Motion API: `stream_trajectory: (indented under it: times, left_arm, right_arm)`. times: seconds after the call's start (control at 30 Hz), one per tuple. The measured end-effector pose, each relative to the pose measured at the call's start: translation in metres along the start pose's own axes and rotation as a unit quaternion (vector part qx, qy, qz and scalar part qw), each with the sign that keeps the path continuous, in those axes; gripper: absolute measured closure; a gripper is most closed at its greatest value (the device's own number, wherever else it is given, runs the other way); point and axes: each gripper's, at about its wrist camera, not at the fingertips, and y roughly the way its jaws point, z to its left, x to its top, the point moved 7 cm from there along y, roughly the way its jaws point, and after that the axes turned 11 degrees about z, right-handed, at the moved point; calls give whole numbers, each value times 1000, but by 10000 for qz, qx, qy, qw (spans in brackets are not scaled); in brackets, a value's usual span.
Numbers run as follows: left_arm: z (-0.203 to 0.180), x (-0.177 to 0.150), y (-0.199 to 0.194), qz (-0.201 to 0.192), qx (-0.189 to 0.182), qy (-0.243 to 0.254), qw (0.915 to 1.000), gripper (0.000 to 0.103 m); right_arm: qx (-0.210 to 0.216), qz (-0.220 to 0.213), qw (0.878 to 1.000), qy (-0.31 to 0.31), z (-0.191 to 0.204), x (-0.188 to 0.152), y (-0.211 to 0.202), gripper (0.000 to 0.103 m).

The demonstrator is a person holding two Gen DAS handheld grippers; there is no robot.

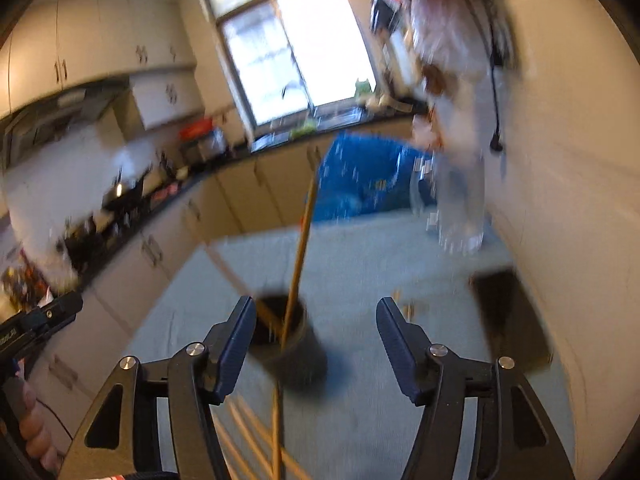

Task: Organize utensils
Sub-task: 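Lower the right gripper back to the chopsticks on the table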

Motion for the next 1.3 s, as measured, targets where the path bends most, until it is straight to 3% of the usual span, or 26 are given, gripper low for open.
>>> stream_trajectory:
  times: [0.13, 0.27, 0.3, 0.37, 0.53, 0.63, 0.7, 0.8, 0.97, 1.07, 1.1, 1.2, 1.23, 1.27, 1.3]
  left_arm:
    - [28, -51, 37, 744, 103, -296, 9967, 41]
    - [29, -88, 62, 1186, 195, -160, 9926, 49]
    - [29, -93, 65, 1224, 226, -103, 9922, 49]
    - [27, -101, 69, 1260, 273, -28, 9916, 52]
    - [29, -104, 75, 1342, 235, -73, 9906, 54]
    - [29, -103, 74, 1341, 265, -70, 9906, 56]
    - [31, -103, 73, 1330, 296, -65, 9907, 56]
    - [32, -103, 74, 1371, 318, -40, 9900, 56]
    - [35, -107, 78, 1456, 426, 46, 9884, 60]
    - [35, -114, 84, 1576, 535, 168, 9859, 70]
    - [35, -116, 86, 1604, 569, 205, 9852, 71]
    - [31, -118, 88, 1483, 676, 379, 9859, 73]
    - [28, -118, 88, 1444, 703, 436, 9861, 79]
    - [27, -118, 88, 1442, 668, 465, 9862, 92]
    - [27, -119, 89, 1482, 656, 500, 9855, 92]
  right_arm:
    - [95, 661, 9974, -271, 9, -50, 33, 36]
    - [175, 1142, 9915, -593, 21, -90, 56, 37]
    - [160, 1178, 9906, -676, 23, -96, 57, 38]
    - [245, 1240, 9878, -909, 30, -109, 54, 59]
    - [1174, 1547, 9703, -1439, 63, -142, 45, 70]
    - [1314, 1928, 9597, -1567, 72, -160, 56, 76]
    - [1227, 1906, 9611, -1580, 73, -162, 59, 77]
    - [1593, 2362, 9489, -1360, 83, -174, 64, 78]
    - [2371, 2648, 9263, -1253, 103, -186, 57, 77]
    - [1910, 2460, 9436, -1119, 85, -176, 63, 78]
    - [1741, 2388, 9492, -1078, 77, -172, 64, 82]
    - [1222, 2216, 9620, -1029, 58, -162, 62, 82]
    - [1170, 2198, 9631, -1025, 55, -161, 61, 82]
    - [1186, 2200, 9630, -1008, 53, -162, 59, 80]
    - [1198, 2199, 9629, -1003, 52, -161, 58, 80]
